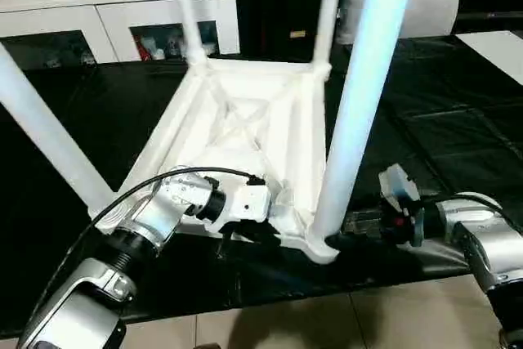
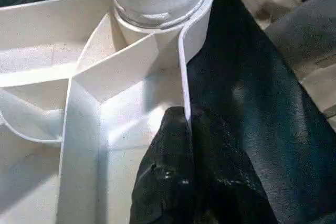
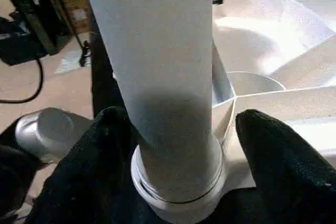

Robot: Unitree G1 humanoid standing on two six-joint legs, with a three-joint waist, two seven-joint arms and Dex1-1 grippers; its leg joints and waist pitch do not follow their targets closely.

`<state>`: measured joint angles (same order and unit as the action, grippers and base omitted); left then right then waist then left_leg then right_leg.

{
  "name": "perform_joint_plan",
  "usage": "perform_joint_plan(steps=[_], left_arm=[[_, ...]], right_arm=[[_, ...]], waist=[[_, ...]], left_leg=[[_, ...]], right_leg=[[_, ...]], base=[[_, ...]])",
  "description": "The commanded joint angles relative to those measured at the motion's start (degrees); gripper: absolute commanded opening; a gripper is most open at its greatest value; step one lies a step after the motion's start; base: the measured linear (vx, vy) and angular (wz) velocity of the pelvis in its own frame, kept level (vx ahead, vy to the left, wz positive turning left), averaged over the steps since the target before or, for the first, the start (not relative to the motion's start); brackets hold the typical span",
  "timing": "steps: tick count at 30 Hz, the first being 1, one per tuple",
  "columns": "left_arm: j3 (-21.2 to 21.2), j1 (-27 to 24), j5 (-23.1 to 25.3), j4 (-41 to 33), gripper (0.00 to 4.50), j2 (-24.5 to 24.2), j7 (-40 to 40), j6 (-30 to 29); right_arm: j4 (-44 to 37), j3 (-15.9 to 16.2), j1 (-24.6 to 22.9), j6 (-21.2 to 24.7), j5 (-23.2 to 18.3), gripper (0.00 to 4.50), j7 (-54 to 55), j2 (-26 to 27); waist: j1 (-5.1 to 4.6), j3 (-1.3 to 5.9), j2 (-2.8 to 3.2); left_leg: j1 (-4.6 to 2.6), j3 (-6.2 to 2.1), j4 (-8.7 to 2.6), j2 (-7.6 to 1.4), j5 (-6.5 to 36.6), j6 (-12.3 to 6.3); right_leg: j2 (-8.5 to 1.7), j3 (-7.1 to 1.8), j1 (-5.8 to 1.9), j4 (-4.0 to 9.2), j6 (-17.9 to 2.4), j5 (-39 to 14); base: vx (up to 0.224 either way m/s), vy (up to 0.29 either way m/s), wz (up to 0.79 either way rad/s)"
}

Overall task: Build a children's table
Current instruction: Rotate leg to tighten

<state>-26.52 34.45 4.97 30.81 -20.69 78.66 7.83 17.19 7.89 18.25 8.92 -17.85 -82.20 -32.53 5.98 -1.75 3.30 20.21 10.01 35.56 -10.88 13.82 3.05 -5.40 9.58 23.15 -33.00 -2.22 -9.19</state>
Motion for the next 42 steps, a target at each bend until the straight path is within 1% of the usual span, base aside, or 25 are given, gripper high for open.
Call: perform_joint_plan(steps=[1,4,6,9,11,15,20,21,23,24,25,26,28,29,30,31,32,33,34,36,37,38,39,40,42], left_arm=[[-2.47,1.24,0.48,-0.32,0.0,0.42,2.69,1.89],[-2.49,1.26,0.33,-0.21,0.0,0.39,3.29,2.02],[-2.49,1.22,0.25,-0.2,0.0,0.34,3.54,2.11],[-2.55,1.16,0.21,-0.16,0.0,0.22,3.69,2.11],[-2.57,1.11,0.22,-0.17,0.0,0.14,3.72,2.1],[-2.36,0.81,0.0,-0.36,0.0,0.11,3.82,1.17],[-1.22,-0.16,-1.25,-2.29,0.0,0.67,2.59,-3.12],[-0.32,-0.56,-1.48,-3.27,0.0,1.49,0.32,-6.44],[-0.12,-0.65,-1.49,-3.49,0.0,1.69,-0.27,-7.14],[0.66,-1.05,-1.86,-4.29,0.0,2.64,-2.25,-9.81],[1.39,-1.43,-2.25,-5.22,0.0,3.59,-4.12,-12.56],[1.94,-1.65,-2.48,-5.81,0.0,4.5,-5.79,-14.23],[2.37,-1.77,-2.63,-6.24,0.0,5.33,-7.4,-15.5],[3.14,-1.55,-1.97,-6.32,0.0,7.42,-11.75,-17.91],[3.48,-1.38,-1.46,-6.17,0.0,8.51,-14.03,-18.88],[3.92,-1.19,-1.03,-6.19,0.0,9.67,-16.16,-20.22],[4.36,-1.0,-0.74,-6.13,0.0,10.79,-18.08,-21.23],[4.79,-0.81,-0.52,-5.9,0.0,11.76,-19.86,-21.73],[5.33,-0.63,-0.18,-5.83,0.0,12.94,-22.02,-22.56],[5.62,-0.43,0.31,-5.89,0.0,14.31,-24.3,-23.43],[5.24,-0.5,1.13,-6.2,0.0,16.47,-26.97,-23.24],[5.19,-0.51,1.2,-6.22,0.0,16.63,-27.15,-23.21],[4.58,-0.68,1.73,-6.54,0.0,17.29,-27.76,-22.71],[4.62,-0.72,1.79,-6.62,0.0,17.27,-27.81,-22.92],[4.81,-0.71,1.99,-6.68,0.0,16.93,-28.21,-23.11]], right_arm=[[0.4,0.77,1.44,0.52,-0.22,3.19,-0.95,-0.21],[0.84,1.1,1.67,0.74,-0.44,3.02,-1.75,0.0],[1.32,1.28,1.83,0.46,-0.37,2.77,-2.1,0.25],[1.9,1.49,2.05,0.31,-0.29,2.66,-2.41,0.65],[1.98,1.56,2.1,0.38,-0.32,2.37,-2.51,0.77],[2.21,1.83,2.03,0.8,-0.81,2.07,-2.88,1.22],[0.34,0.85,0.95,2.5,-2.43,1.97,-1.45,2.55],[-1.41,0.96,0.27,4.28,-1.6,1.96,2.5,3.59],[-1.81,0.98,0.12,4.7,-1.3,1.96,3.47,3.86],[-2.25,0.94,0.07,5.93,0.85,1.96,9.29,5.68],[-2.16,0.62,0.37,7.07,2.45,1.96,14.46,7.56],[-1.78,0.26,0.75,7.6,3.65,1.96,18.57,9.21],[-1.48,-0.02,1.11,7.74,4.76,1.96,22.11,10.71],[-0.44,-1.16,2.14,9.14,6.29,1.95,29.81,14.26],[0.11,-1.61,2.63,9.64,7.0,1.94,33.07,15.75],[0.54,-1.99,3.17,10.15,7.76,1.94,36.27,17.04],[1.09,-2.45,3.69,10.68,8.28,1.93,39.12,18.19],[1.54,-2.9,4.08,11.07,8.57,1.93,41.31,19.09],[1.89,-3.49,4.49,11.76,8.93,1.93,43.99,20.22],[2.35,-4.31,4.93,12.34,9.3,1.93,46.84,21.68],[2.94,-5.61,5.19,11.11,8.72,1.93,48.92,23.5],[2.98,-5.72,5.2,11.01,8.65,1.93,49.06,23.64],[2.95,-6.71,5.21,10.39,7.88,2.28,49.77,24.52],[2.7,-6.8,5.14,10.24,8.25,2.49,50.05,24.42],[1.92,-6.42,4.72,9.93,9.11,2.65,50.0,23.81]], waist=[[-0.27,3.5,-1.29],[-0.2,3.62,-1.29],[-0.14,3.58,-1.26],[-0.08,3.55,-1.28],[-0.07,3.57,-1.27],[-0.08,3.61,-1.34],[-0.14,3.61,-1.1],[-0.18,3.58,-1.14],[-0.4,3.37,-1.09],[-0.58,3.33,-1.06],[-1.03,2.94,-1.08],[-1.3,2.85,-1.06],[-2.65,2.62,-1.22],[-3.13,2.6,-1.12],[-4.26,2.44,-1.07],[-5.34,2.42,-0.99],[-5.71,2.6,-0.84],[-6.62,2.64,-0.77],[-7.11,2.77,-0.48],[-7.56,3.01,-0.79],[-7.67,3.09,-0.71],[-7.71,3.13,-0.74],[-7.45,3.34,-0.73],[-7.29,3.39,-0.55],[-7.09,3.61,-0.59]], left_leg=[[0.19,-0.88,-4.1,-3.06,2.77,-6.37],[0.16,-0.91,-4.04,-3.13,2.1,-6.52],[0.22,-0.86,-4.01,-3.07,2.09,-6.58],[0.24,-0.86,-4.04,-3.05,2.25,-6.51],[0.22,-0.89,-4.05,-3.08,2.24,-6.38],[0.22,-0.89,-4.03,-3.07,2.04,-6.38],[0.21,-0.87,-4.04,-3.08,2.03,-6.2],[0.24,-0.9,-4.06,-3.06,2.11,-6.13],[0.16,-0.92,-4.2,-3.09,2.68,-5.79],[0.03,-0.86,-4.29,-3.02,3.55,-5.18],[0.02,-0.82,-4.44,-2.76,4.92,-4.34],[-0.2,-0.79,-4.5,-2.61,5.82,-3.7],[-0.13,-0.95,-4.34,-1.72,8.24,-1.99],[-0.12,-1.01,-4.31,-1.63,8.65,-1.87],[-0.04,-1.14,-4.24,-1.5,9.9,-1.6],[0.28,-1.39,-4.11,-1.33,11.02,-1.46],[0.18,-1.39,-4.07,-1.37,11.16,-1.47],[0.28,-1.57,-4.07,-1.42,11.41,-1.88],[0.28,-1.67,-4.18,-1.6,11.2,-2.34],[0.68,-1.87,-4.29,-1.78,10.21,-2.93],[0.61,-1.74,-4.25,-1.76,9.4,-3.53],[0.64,-1.7,-4.24,-1.83,8.77,-3.84],[0.54,-1.58,-4.14,-1.88,7.32,-4.44],[0.85,-1.7,-4.22,-2.06,5.86,-5.17],[0.92,-1.74,-4.08,-2.34,3.71,-6.15]], right_leg=[[-4.47,-4.12,-3.66,3.93,-5.55,-18.1],[-4.45,-4.16,-3.63,3.75,-5.83,-16.93],[-4.43,-4.1,-3.64,3.74,-6.11,-16.81],[-4.41,-4.07,-3.65,3.83,-5.9,-17.38],[-4.4,-4.07,-3.67,3.85,-5.75,-17.52],[-4.38,-4.08,-3.68,3.77,-5.74,-17.23],[-4.41,-4.08,-3.69,3.74,-6.04,-17.03],[-4.41,-4.04,-3.72,3.8,-6.05,-17.24],[-4.34,-4.04,-3.65,4.04,-5.72,-18.32],[-4.39,-4.05,-3.64,4.16,-5.44,-19.68],[-4.27,-3.86,-3.56,4.78,-4.5,-22.56],[-4.26,-3.77,-3.43,5.12,-3.94,-24.49],[-4.13,-2.91,-3.57,6.24,-0.85,-30.75],[-4.05,-2.8,-3.54,6.35,-0.33,-31.43],[-3.88,-2.35,-3.41,6.84,0.41,-32.82],[-3.79,-1.82,-3.69,7.07,1.42,-33.81],[-3.82,-1.8,-3.72,7.13,1.57,-33.42],[-3.86,-1.63,-3.69,7.32,1.27,-32.39],[-3.94,-1.68,-3.8,7.37,0.86,-30.77],[-3.99,-1.98,-4.02,6.88,-0.15,-27.67],[-4.05,-2.28,-3.88,6.58,-1.31,-25.9],[-4.14,-2.46,-3.85,6.47,-1.81,-25.06],[-4.17,-2.73,-3.81,6.19,-2.68,-23.16],[-4.19,-2.89,-4.06,5.58,-3.73,-20.85],[-4.26,-3.16,-4.12,4.91,-5.08,-16.88]], base=[[0.0,0.0,0.0],[0.0,0.0,0.0],[0.0,0.0,0.0],[0.0,0.0,0.0],[0.0,0.0,0.0],[0.0,0.0,0.0],[0.0,0.0,0.0],[0.0,0.0,0.0],[0.0,0.0,0.0],[0.0,0.0,0.0],[0.0,0.0,0.0],[0.0,0.0,0.0],[0.0,0.0,0.0],[0.0,0.0,0.0],[0.0,0.0,0.0],[0.0,0.0,0.0],[0.0,0.0,0.0],[0.0,0.0,0.0],[0.0,0.0,0.0],[0.0,0.0,0.0],[0.0,0.0,0.0],[0.0,0.0,0.0],[0.0,0.0,0.0],[0.0,0.0,0.0],[0.0,0.0,0.0]])
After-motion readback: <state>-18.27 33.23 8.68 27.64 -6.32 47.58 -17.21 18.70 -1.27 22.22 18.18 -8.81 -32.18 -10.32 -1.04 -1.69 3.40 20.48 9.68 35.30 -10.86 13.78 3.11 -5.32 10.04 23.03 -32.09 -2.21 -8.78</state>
